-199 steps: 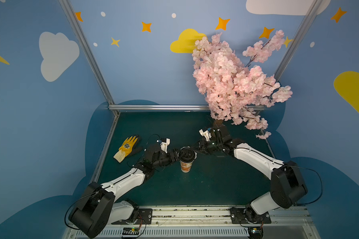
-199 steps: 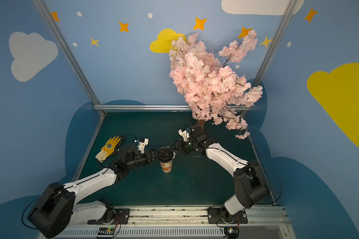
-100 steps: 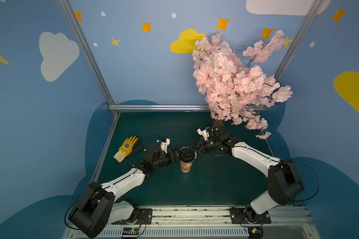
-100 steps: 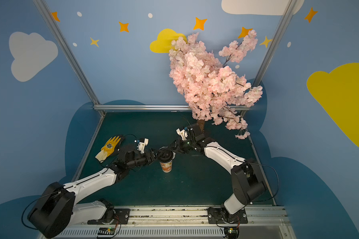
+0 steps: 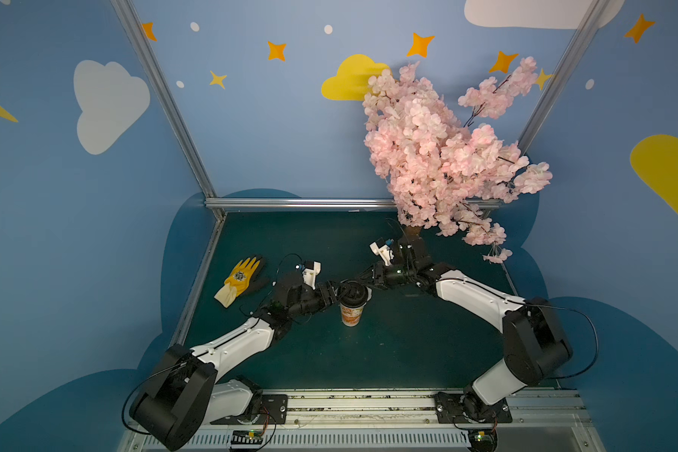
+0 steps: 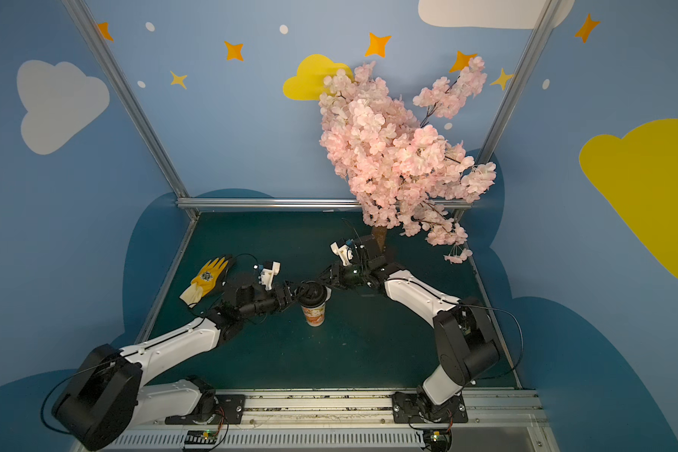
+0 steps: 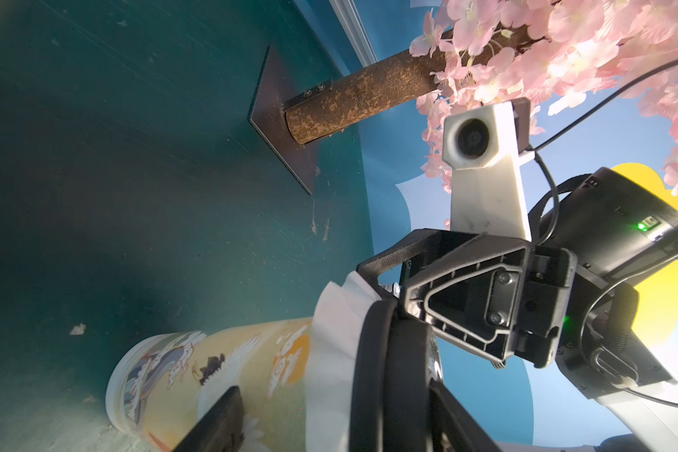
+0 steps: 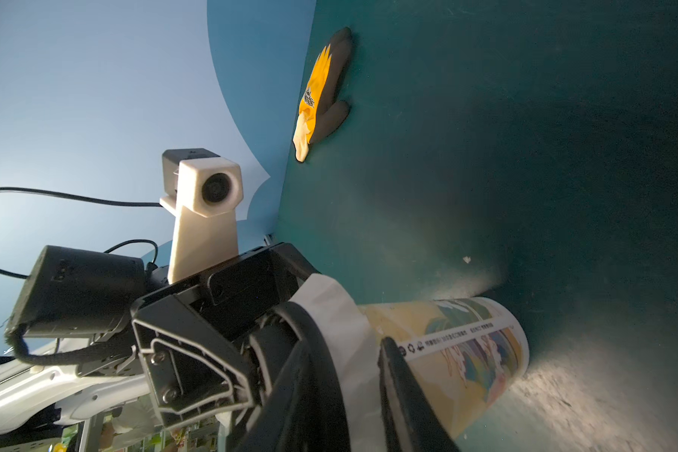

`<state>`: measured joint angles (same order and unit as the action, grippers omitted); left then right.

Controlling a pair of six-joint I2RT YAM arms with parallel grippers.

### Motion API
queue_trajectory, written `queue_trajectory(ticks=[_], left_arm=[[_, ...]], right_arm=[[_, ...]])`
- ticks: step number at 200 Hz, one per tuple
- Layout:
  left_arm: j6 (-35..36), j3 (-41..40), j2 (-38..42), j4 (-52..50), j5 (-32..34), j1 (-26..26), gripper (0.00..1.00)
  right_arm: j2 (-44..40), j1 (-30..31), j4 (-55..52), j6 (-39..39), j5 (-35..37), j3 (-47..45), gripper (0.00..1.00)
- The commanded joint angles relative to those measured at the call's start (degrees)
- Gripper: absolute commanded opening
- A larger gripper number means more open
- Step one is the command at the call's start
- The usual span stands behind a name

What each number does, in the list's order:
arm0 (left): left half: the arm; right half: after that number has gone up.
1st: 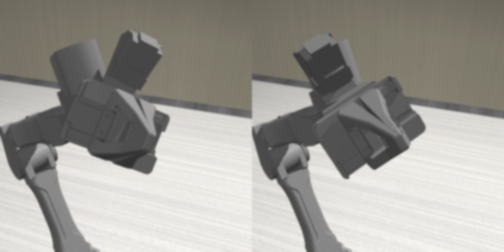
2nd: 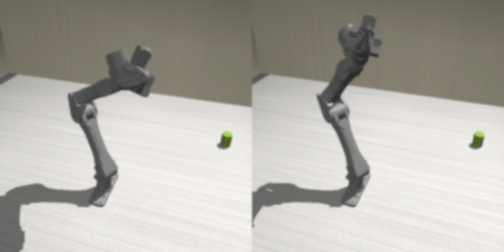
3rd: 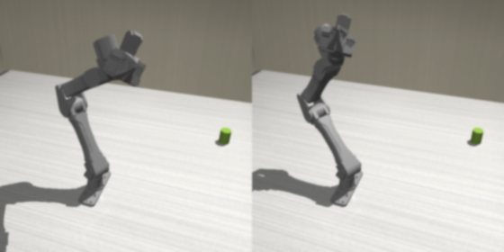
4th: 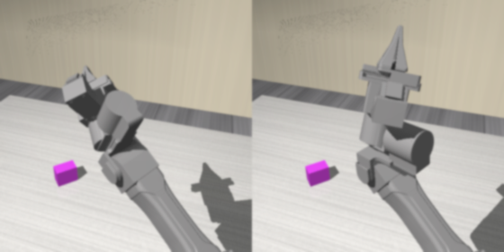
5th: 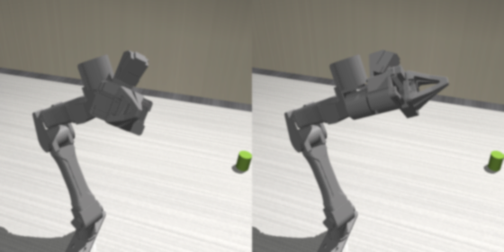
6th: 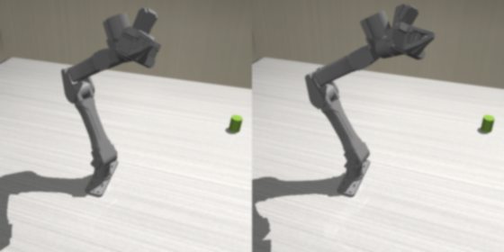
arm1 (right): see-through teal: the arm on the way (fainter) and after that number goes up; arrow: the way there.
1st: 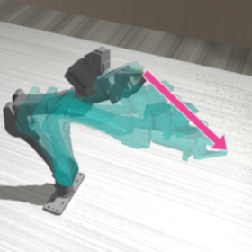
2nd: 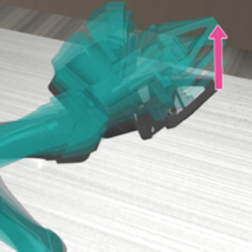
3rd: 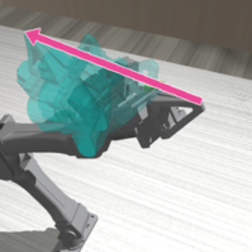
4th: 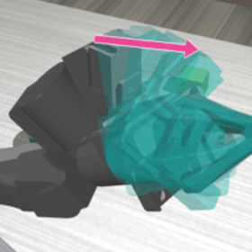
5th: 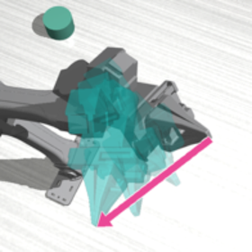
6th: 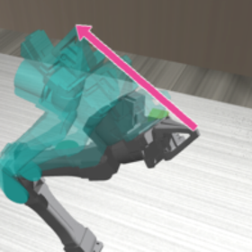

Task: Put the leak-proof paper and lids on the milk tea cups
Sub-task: Secure the cup lid on the cup.

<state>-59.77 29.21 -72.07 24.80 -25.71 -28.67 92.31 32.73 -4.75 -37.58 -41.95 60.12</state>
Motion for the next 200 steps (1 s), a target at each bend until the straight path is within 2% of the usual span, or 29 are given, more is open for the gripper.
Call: queue_trajectory(ticks=[1,50,98,113,133,173,200], left_arm=[[1.85,-3.46,-4.01,-14.95,1.29,-0.75,0.71],[1.92,-3.29,-3.63,-15.04,1.34,-0.78,0.71],[2.95,-1.21,-3.56,-16.53,1.45,-0.78,0.71],[3.18,-0.43,-4.08,-16.84,1.32,-0.78,0.71],[3.0,-0.3,-4.65,-16.32,1.27,-0.78,0.71],[2.56,-0.65,-4.32,-16.14,1.41,-0.78,0.71],[2.59,-0.28,-2.94,-17.1,1.98,-0.79,0.76]], right_arm=[[5.86,2.77,-15.86,2.74,7.59,-4.25,0.3],[2.0,2.96,-17.02,2.78,8.07,0.09,0.3],[-6.66,0.99,-15.1,2.5,7.84,6.5,0.44],[-8.83,0.68,-15.97,2.56,7.77,7.29,0.45],[-12.07,0.77,-17.07,2.02,7.94,5.54,0.46],[-20.63,2.68,-16.7,-2.15,9.59,-4.31,0.44],[-23.72,2.7,-18.54,-2.32,11.19,-7.15,0.44]])
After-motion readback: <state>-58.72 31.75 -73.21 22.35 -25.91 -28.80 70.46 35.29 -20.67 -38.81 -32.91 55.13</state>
